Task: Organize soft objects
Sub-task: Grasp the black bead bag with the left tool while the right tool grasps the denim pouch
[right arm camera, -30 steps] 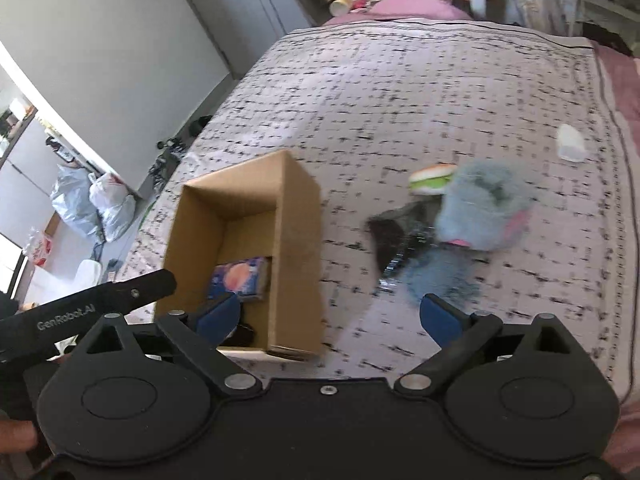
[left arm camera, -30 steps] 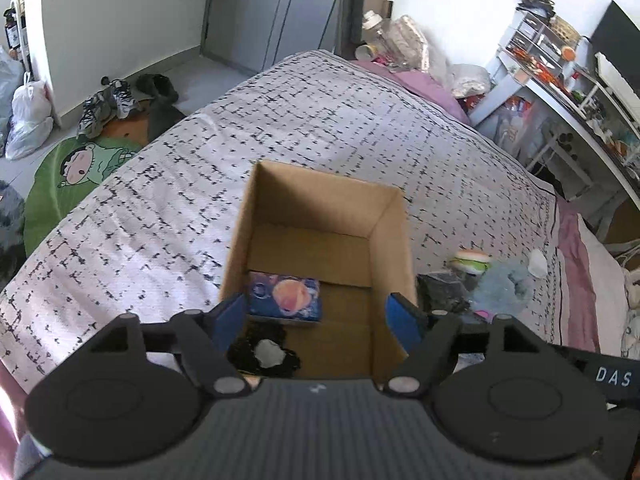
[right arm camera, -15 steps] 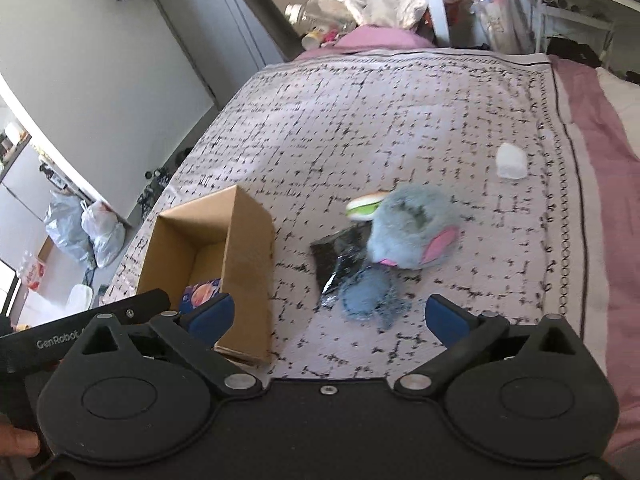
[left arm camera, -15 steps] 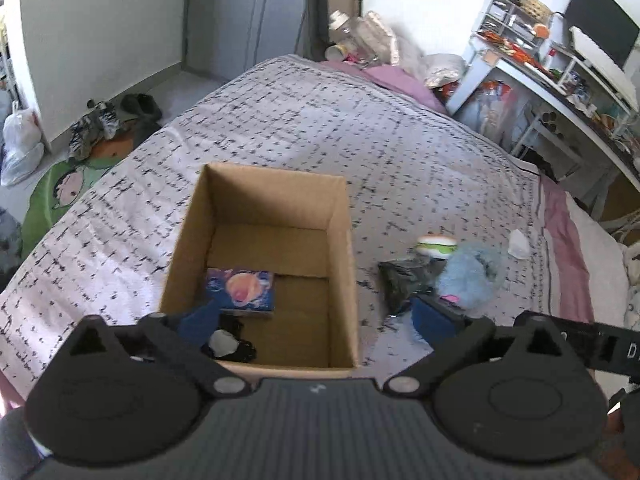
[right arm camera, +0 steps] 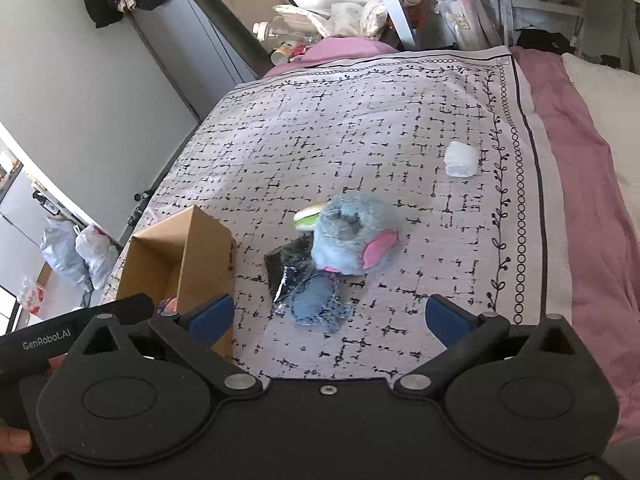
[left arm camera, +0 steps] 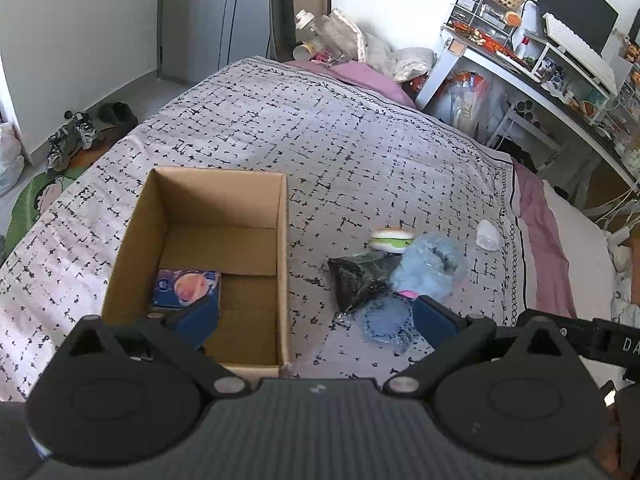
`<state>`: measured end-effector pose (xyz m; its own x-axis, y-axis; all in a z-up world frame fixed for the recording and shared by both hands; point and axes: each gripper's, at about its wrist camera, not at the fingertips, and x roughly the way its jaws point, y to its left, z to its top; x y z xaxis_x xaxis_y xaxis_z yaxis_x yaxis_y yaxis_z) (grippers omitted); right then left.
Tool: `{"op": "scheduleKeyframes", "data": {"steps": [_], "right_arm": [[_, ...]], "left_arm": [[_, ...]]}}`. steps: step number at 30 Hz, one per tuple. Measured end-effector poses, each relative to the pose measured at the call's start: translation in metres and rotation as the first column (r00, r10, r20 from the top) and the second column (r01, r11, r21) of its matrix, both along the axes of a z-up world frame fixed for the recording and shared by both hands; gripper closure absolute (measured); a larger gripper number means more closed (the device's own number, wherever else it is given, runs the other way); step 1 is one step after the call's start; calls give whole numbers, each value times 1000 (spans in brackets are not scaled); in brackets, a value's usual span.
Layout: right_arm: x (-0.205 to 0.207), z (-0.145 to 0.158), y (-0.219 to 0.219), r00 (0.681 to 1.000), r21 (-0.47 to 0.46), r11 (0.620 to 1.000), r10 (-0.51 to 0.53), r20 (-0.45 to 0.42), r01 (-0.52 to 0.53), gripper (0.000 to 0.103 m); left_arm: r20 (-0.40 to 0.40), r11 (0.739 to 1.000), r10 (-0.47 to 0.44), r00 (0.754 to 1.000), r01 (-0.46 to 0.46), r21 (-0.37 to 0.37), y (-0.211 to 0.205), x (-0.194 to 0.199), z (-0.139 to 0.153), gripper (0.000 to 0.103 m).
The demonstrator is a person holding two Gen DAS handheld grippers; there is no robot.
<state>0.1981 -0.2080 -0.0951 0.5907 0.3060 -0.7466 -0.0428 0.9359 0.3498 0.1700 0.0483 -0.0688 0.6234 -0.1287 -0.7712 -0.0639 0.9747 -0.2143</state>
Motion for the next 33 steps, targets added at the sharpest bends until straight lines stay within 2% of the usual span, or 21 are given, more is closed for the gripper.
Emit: {"op": "scheduleKeyframes", "data": {"steps": [4,12,21,25,33], "right_arm": [[3,-4,-9,1000,37,999,-4,-18,5,0],[6,-22,-19,999,105,994,-29,-22,31,1],[20,-50,-18,997,205,977,-37,-68,50,22],[27,-65,-19,993,232,970,-50,-106,74,33],[47,-89,-14,986,231,969,-46,-158,82,38]], "left_arm": [[-33,1000,1,999,0,6,-11,6,-2,1],[-41,1000,-21,999,22,23,-27,16,-10,1],[-41,998,-61,997,62,23,-45,38,-25,4],[-66,998,-70,995,71,1,-49,51,-36,15],[-96,996,-83,992,81,-19,-54,74,-59,26]]}}
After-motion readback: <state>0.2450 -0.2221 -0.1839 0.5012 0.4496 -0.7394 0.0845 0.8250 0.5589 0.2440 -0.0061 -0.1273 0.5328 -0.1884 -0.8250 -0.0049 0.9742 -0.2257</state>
